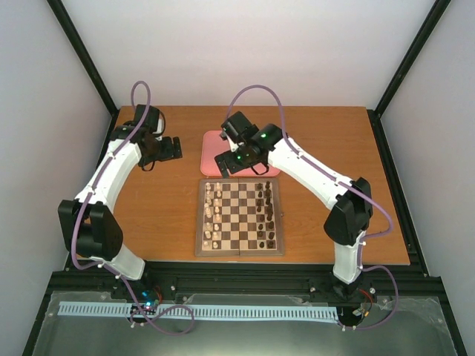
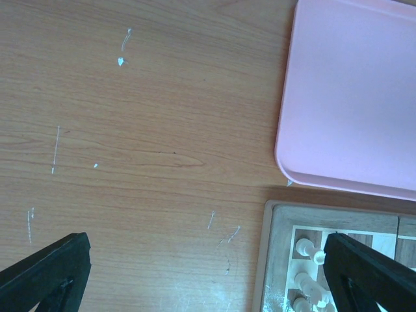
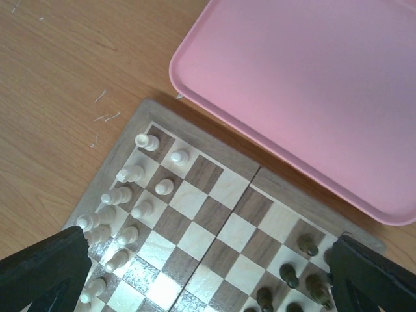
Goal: Set up the chess pieces on the board
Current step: Reset both arms
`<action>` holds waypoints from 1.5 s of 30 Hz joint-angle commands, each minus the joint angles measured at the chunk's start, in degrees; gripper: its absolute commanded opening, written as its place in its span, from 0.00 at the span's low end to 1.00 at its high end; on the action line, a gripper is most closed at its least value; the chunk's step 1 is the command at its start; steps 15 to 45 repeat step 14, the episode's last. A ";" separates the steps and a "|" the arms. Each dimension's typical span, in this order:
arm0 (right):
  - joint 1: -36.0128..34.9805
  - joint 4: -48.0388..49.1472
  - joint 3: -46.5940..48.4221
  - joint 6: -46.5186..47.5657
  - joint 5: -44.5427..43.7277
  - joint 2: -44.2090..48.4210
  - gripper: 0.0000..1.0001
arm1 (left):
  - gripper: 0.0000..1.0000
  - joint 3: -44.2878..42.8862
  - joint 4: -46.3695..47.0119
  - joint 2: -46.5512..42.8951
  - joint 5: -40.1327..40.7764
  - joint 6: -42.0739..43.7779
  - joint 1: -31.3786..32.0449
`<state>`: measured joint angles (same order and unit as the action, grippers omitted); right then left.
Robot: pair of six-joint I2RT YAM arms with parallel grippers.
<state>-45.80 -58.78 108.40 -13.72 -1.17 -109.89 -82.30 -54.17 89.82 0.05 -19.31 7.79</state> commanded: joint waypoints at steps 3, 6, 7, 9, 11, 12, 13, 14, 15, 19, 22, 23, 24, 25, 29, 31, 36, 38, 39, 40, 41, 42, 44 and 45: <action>1.53 -2.02 0.63 0.40 -2.55 5.65 1.00 | 1.00 -2.05 -2.85 -2.36 0.82 -0.41 0.21; 2.39 -2.04 0.34 0.05 -3.11 6.94 1.00 | 1.00 -1.69 -3.14 -2.87 0.56 -0.39 0.21; 2.54 -1.95 0.30 0.08 -3.40 7.42 1.00 | 1.00 -1.45 -3.10 -3.04 0.64 -0.35 0.21; 2.99 -1.78 0.36 0.54 -4.29 8.11 1.00 | 1.00 -1.25 -3.05 -3.03 0.65 -0.34 0.21; 3.44 -1.64 0.43 0.75 -5.25 8.55 1.00 | 1.00 -1.45 -3.09 -2.84 0.56 -0.33 0.22; 3.61 -1.58 0.51 0.77 -5.40 8.63 1.00 | 1.00 -1.58 -2.99 -2.80 0.54 -0.33 0.26; 3.81 -2.05 0.88 0.65 -5.42 8.49 1.00 | 1.00 -1.81 -2.99 -2.70 0.56 -0.29 0.21; 3.95 -2.19 1.03 0.62 -5.53 8.41 1.00 | 1.00 -2.02 -3.01 -2.67 0.57 -0.27 0.21; 3.95 -2.19 1.03 0.62 -5.53 8.41 1.00 | 1.00 -2.02 -3.01 -2.67 0.57 -0.27 0.21; 3.95 -2.19 1.03 0.62 -5.53 8.41 1.00 | 1.00 -2.02 -3.01 -2.67 0.57 -0.27 0.21; 3.95 -2.19 1.03 0.62 -5.53 8.41 1.00 | 1.00 -2.02 -3.01 -2.67 0.57 -0.27 0.21; 3.95 -2.19 1.03 0.62 -5.53 8.41 1.00 | 1.00 -2.02 -3.01 -2.67 0.57 -0.27 0.21; 3.95 -2.19 1.03 0.62 -5.53 8.41 1.00 | 1.00 -2.02 -3.01 -2.67 0.57 -0.27 0.21; 3.95 -2.19 1.03 0.62 -5.53 8.41 1.00 | 1.00 -2.02 -3.01 -2.67 0.57 -0.27 0.21; 3.95 -2.19 1.03 0.62 -5.53 8.41 1.00 | 1.00 -2.02 -3.01 -2.67 0.57 -0.27 0.21; 3.95 -2.19 1.03 0.62 -5.53 8.41 1.00 | 1.00 -2.02 -3.01 -2.67 0.57 -0.27 0.21; 3.95 -2.19 1.03 0.62 -5.53 8.41 1.00 | 1.00 -2.02 -3.01 -2.67 0.57 -0.27 0.21; 3.95 -2.19 1.03 0.62 -5.53 8.41 1.00 | 1.00 -2.02 -3.01 -2.67 0.57 -0.27 0.21; 3.95 -2.19 1.03 0.62 -5.53 8.41 1.00 | 1.00 -2.02 -3.01 -2.67 0.57 -0.27 0.21; 3.95 -2.19 1.03 0.62 -5.53 8.41 1.00 | 1.00 -2.02 -3.01 -2.67 0.57 -0.27 0.21; 3.95 -2.19 1.03 0.62 -5.53 8.41 1.00 | 1.00 -2.02 -3.01 -2.67 0.57 -0.27 0.21; 3.95 -2.19 1.03 0.62 -5.53 8.41 1.00 | 1.00 -2.02 -3.01 -2.67 0.57 -0.27 0.21; 3.95 -2.19 1.03 0.62 -5.53 8.41 1.00 | 1.00 -2.02 -3.01 -2.67 0.57 -0.27 0.21; 3.95 -2.19 1.03 0.62 -5.53 8.41 1.00 | 1.00 -2.02 -3.01 -2.67 0.57 -0.27 0.21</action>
